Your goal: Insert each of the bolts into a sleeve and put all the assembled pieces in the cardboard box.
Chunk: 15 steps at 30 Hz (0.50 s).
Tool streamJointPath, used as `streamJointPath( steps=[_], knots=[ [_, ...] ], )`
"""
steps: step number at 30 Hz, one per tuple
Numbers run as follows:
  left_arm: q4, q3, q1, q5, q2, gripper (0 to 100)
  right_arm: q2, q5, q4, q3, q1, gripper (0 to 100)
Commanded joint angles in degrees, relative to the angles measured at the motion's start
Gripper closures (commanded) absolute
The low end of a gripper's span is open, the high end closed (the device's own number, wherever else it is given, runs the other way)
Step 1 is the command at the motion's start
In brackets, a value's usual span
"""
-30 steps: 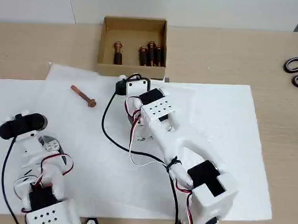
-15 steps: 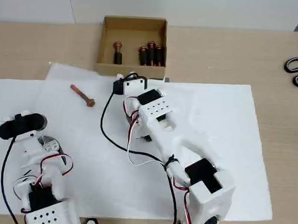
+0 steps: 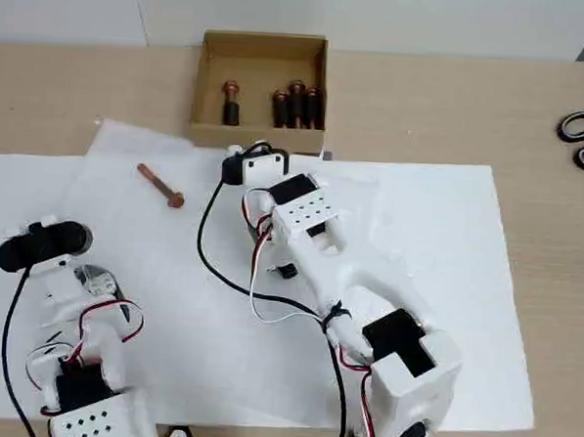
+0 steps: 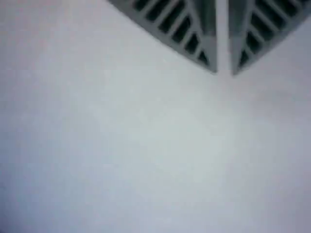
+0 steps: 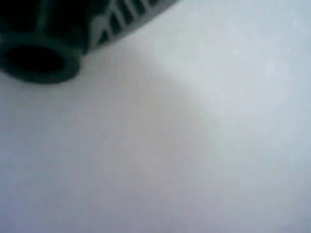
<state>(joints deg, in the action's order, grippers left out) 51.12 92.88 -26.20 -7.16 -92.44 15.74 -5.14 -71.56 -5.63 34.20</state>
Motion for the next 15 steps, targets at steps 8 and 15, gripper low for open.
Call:
streamJointPath(
  steps=[8,15],
  knots=[
    [-1.5,-0.3,0.2,0.1,-0.5,100,-4.5,0.1,-8.4,9.6,0.2,99.7],
    [-1.5,-0.3,0.2,0.1,-0.5,100,-6.6,0.1,-8.5,9.5,0.2,99.6]
  ],
)
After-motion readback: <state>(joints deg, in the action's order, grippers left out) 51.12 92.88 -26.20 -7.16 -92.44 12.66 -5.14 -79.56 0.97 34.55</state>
